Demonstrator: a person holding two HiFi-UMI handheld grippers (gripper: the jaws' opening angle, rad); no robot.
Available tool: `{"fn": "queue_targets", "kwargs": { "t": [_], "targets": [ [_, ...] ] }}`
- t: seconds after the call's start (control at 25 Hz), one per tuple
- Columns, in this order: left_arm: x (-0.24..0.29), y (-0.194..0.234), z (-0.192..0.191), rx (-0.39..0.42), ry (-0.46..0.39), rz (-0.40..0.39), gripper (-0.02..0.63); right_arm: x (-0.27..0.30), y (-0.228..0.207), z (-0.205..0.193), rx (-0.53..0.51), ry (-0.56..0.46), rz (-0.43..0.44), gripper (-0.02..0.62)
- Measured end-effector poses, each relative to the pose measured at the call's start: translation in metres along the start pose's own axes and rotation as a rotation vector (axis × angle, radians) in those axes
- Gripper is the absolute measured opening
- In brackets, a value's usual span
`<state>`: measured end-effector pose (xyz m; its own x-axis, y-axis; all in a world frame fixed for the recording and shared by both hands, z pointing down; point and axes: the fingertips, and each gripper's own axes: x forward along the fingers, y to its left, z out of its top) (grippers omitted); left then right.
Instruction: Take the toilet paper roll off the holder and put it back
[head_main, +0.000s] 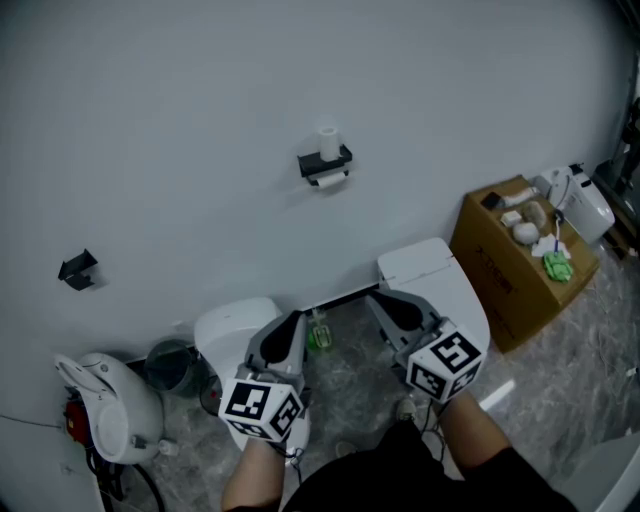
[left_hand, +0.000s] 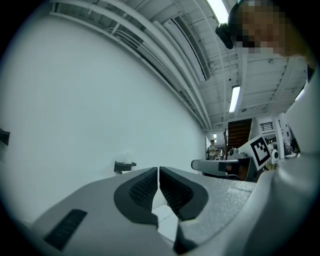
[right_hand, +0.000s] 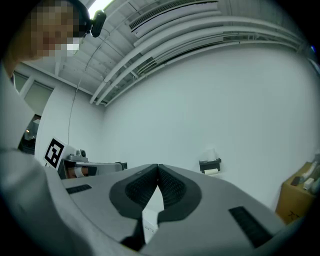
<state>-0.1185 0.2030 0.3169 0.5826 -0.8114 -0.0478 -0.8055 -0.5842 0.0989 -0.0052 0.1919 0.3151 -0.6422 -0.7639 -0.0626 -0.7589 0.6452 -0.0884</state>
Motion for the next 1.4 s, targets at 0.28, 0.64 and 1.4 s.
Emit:
{"fn": "queue_targets", "kwargs": {
  "t": [0.28, 0.64, 1.4],
  "targets": [
    [0.023, 0.004, -0.004, 0.003, 0.013, 0.007, 0.005, 0.011, -0.022, -0.003, 0.014, 0.007, 0.014, 0.026],
    [0.077, 0.008, -0.001, -0.002, 0.022, 0.038, 0.005, 0.034, -0.070, 0.003, 0.020, 0.029, 0.055, 0.054],
    [0.217, 0.007, -0.017, -0.004, 0.045, 0.176, 0.103, 0.078, -0.214, 0.002, 0.039, 0.056, 0.191, 0.137]
  ]
}}
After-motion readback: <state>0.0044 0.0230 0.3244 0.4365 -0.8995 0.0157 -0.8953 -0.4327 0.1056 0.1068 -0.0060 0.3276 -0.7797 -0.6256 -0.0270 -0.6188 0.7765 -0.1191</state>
